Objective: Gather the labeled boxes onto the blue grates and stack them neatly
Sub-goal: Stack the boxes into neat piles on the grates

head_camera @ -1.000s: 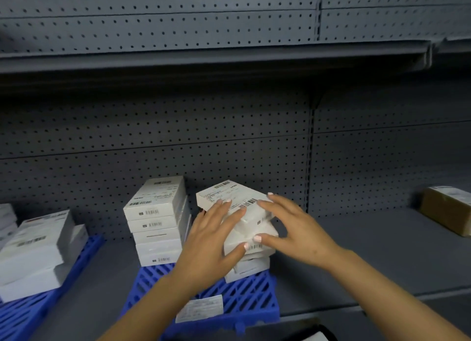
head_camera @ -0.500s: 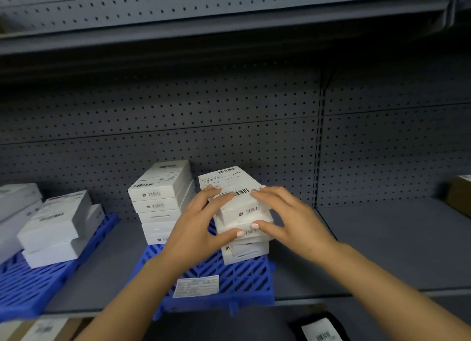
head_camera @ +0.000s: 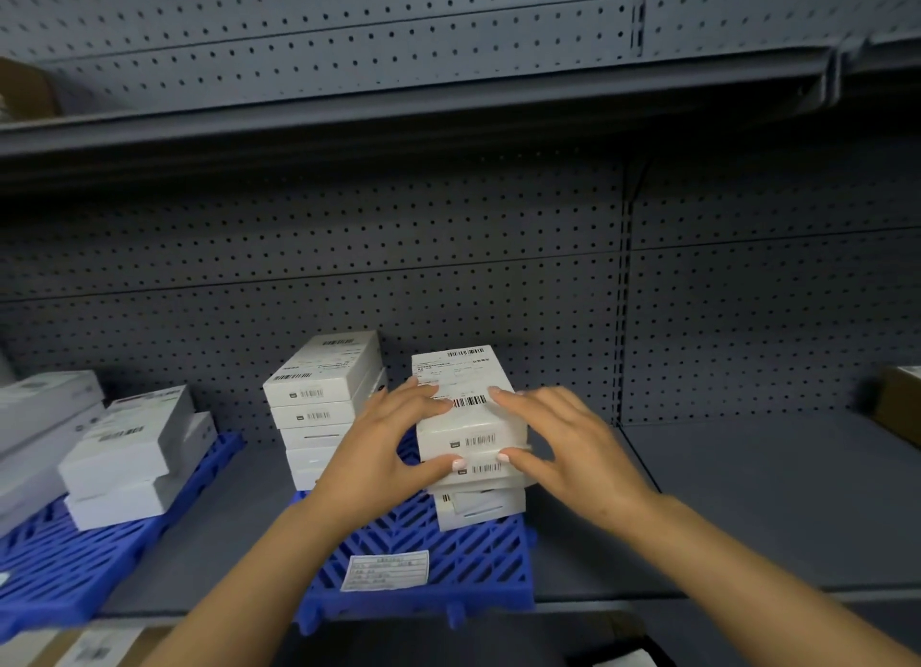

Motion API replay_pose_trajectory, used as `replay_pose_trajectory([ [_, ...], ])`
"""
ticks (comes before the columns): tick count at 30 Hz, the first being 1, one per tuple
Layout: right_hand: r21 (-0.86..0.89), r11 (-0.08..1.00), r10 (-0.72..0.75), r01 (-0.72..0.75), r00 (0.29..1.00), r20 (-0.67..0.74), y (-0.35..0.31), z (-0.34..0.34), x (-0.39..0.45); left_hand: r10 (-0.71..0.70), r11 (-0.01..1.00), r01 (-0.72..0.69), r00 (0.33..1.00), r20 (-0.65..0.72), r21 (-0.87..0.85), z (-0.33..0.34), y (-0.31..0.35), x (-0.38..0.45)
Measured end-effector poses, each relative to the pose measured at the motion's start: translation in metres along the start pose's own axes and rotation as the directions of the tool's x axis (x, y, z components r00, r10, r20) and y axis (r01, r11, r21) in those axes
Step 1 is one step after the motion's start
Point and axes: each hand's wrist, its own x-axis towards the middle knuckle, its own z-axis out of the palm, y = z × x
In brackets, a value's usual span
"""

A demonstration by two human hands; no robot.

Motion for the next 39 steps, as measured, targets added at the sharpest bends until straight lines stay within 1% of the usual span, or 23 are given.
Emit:
replay_pose_trajectory([
  [3, -0.006, 0.999, -0.047, 0.047, 0.997, -0.055, 0.002, 0.003, -0.002, -0.009, 1.000, 0.009, 1.000, 0.020, -0.004, 0.000, 0.001, -0.003],
  [5, 0.005, 0.999, -0.052, 0.052, 0.997, -0.051, 0.002, 0.003, -0.003, -0.039, 0.998, 0.042, 0.997, 0.063, -0.045, -0.002, 0.000, -0.005],
  [8, -0.013, 0.999, -0.036, 0.036, 0.999, 0.025, 0.003, 0.001, -0.002, -0.128, 0.982, 0.141, 0.986, 0.111, -0.124, -0.006, 0.002, -0.005],
  [12, 0.015, 0.998, 0.057, -0.059, 0.991, 0.120, 0.002, -0.002, -0.001, -0.163, 0.976, 0.178, 0.979, 0.120, -0.129, -0.003, 0.005, -0.005],
  [15, 0.012, 0.995, 0.098, -0.103, 0.974, 0.204, 0.002, -0.001, -0.002, -0.222, 0.921, 0.256, 0.965, 0.143, -0.295, 0.004, 0.007, -0.005],
  [16, 0.023, 0.993, 0.109, -0.117, 0.970, 0.216, 0.003, -0.001, -0.002, -0.237, 0.906, 0.275, 0.959, 0.153, -0.323, 0.007, 0.008, -0.005],
  [20, 0.052, 0.986, 0.143, -0.158, 0.963, 0.229, 0.007, 0.001, -0.003, -0.273, 0.901, 0.306, 0.951, 0.146, -0.308, 0.011, 0.008, -0.005],
  [25, 0.052, 0.982, 0.166, -0.184, 0.957, 0.239, 0.010, 0.004, 0.002, -0.283, 0.924, 0.307, 0.950, 0.130, -0.229, 0.008, 0.011, 0.002],
  [32, 0.140, 0.967, 0.171, -0.213, 0.949, 0.265, 0.009, 0.006, -0.001, -0.292, 0.917, 0.318, 0.947, 0.138, -0.242, 0.011, 0.008, 0.002],
  [34, 0.179, 0.942, 0.227, -0.284, 0.931, 0.284, 0.011, 0.006, -0.004, -0.286, 0.921, 0.316, 0.946, 0.155, -0.226, 0.016, 0.006, -0.002],
  [36, 0.204, 0.889, 0.333, -0.409, 0.886, 0.323, 0.014, 0.008, -0.009, -0.326, 0.904, 0.359, 0.930, 0.169, -0.234, 0.026, -0.001, -0.009],
  [39, 0.080, 0.858, 0.438, -0.507, 0.804, 0.403, 0.023, 0.014, -0.018, -0.405, 0.889, 0.432, 0.896, 0.184, -0.149, 0.043, -0.015, -0.020],
])
